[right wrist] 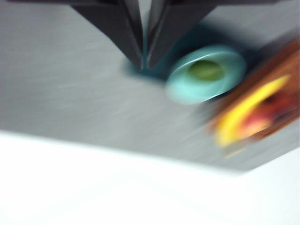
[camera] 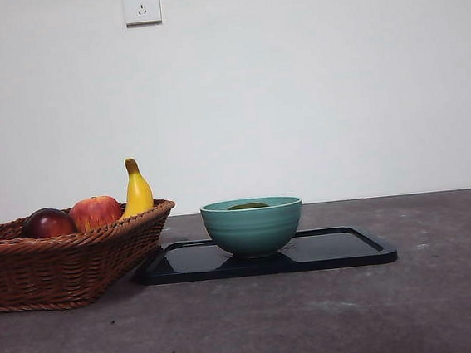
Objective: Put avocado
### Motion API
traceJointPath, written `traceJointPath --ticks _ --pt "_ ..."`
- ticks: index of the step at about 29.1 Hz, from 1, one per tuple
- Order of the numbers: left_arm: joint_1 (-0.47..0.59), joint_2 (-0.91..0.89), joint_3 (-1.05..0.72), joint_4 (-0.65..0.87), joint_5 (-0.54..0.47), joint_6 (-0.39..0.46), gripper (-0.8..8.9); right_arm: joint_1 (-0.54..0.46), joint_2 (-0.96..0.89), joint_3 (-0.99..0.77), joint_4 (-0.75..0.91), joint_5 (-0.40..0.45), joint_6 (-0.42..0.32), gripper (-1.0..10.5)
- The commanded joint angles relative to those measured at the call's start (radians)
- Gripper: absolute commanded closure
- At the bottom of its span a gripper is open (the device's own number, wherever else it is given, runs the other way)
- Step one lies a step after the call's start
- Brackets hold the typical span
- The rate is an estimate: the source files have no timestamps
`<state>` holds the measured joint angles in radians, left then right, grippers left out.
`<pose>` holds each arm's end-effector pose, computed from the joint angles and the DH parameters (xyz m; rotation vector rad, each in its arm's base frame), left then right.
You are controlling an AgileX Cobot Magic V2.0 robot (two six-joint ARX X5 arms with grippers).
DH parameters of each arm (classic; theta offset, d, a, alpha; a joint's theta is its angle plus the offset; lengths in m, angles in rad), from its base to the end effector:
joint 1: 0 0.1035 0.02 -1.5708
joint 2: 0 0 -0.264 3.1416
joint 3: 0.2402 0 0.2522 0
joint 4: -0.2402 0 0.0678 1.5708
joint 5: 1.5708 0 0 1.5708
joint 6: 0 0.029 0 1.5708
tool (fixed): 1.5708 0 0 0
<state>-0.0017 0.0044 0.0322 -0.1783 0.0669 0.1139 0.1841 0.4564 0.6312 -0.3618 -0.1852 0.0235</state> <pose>0.0948 -0.0021 0.1569 0.1087 0.1464 -0.0770 0.1056 0.0251 0.3036 0.0233 0.1924 0.3660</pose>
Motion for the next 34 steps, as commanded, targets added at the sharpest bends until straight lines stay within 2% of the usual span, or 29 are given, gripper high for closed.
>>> traceJointPath --ticks 1,5,8,15,19,31,34 --pt "0.002 -0.001 -0.021 -0.008 0.000 -0.003 8.06 -0.082 -0.085 -0.142 0.109 0.024 -0.008 9.4" --pt "0.002 -0.001 -0.021 -0.008 0.000 -0.003 8.06 -0.147 -0.209 -0.326 0.226 0.084 -0.004 9.4" --pt "0.002 -0.001 -0.021 -0.008 0.000 -0.003 8.06 -0.171 -0.280 -0.424 0.284 0.090 -0.005 9.4" --pt "0.002 -0.001 -0.021 -0.008 0.000 -0.003 8.06 -0.188 -0.397 -0.574 0.340 0.142 -0.003 9.4" --pt "0.002 -0.001 -0.021 -0.008 0.000 -0.003 8.06 -0.188 -0.426 -0.620 0.339 0.142 0.002 9.4" --pt "0.002 -0.001 -0.021 -0.008 0.000 -0.003 8.06 -0.188 -0.453 -0.621 0.178 0.143 0.004 9.4" --pt "0.002 -0.001 -0.021 -0.008 0.000 -0.003 8.06 -0.188 -0.453 -0.621 0.183 0.144 0.021 9.4"
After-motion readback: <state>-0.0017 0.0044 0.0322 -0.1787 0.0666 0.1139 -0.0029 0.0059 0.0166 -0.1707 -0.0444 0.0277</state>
